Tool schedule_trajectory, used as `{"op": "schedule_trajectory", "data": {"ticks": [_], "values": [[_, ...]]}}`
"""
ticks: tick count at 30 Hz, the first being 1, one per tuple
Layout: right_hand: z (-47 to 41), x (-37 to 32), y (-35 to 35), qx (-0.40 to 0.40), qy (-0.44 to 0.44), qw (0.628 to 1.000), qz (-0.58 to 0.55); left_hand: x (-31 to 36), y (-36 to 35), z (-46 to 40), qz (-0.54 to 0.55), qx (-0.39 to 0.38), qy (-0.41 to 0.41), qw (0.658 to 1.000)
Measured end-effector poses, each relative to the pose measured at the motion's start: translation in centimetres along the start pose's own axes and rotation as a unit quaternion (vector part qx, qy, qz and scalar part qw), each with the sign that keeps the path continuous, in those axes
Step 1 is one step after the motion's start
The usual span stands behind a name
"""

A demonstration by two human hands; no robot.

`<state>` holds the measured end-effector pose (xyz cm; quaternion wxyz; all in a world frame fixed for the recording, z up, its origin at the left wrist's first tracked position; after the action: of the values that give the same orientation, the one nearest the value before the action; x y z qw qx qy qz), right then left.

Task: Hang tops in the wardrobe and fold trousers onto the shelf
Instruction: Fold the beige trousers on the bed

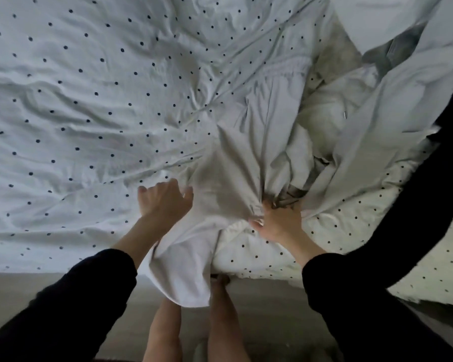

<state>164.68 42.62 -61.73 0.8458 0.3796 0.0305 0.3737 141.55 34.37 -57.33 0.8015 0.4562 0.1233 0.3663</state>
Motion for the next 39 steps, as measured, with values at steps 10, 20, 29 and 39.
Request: {"op": "schedule_trajectory", "data": {"ticks": [10, 20, 29, 39], "values": [[-0.1, 6.6, 7.4, 0.167, -0.138, 0.946, -0.241, 6.6, -2.5, -2.9, 0.202, -0.034, -0.077, 0.976], [-5.1, 0.9, 9.2, 0.108, 0.016, 0.983, -0.147, -2.9, -2.5, 1.8, 0.096, 0.004, -0.008, 0.995], [3.0, -3.0, 3.9, 0.019, 0.130, 0.989, -0.068, 0.8, 0.0, -1.2, 0.250, -0.091, -0.010, 0.964], [1.1, 5.6, 7.4, 0.139, -0.057, 0.941, -0.304, 14.4, 3.4, -6.3, 0.025, -0.041, -0.334, 0.941]]}}
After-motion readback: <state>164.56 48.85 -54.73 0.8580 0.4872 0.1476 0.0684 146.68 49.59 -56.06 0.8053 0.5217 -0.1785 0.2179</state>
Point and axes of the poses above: each hand's wrist, its own z-axis away from the middle knuckle, its own y-axis out of the back of the hand, x = y × z, the point moved 5 cm from there along -z, towards the middle knuckle, and after that the axes turned 11 degrees about z, right-handed, at the moved point
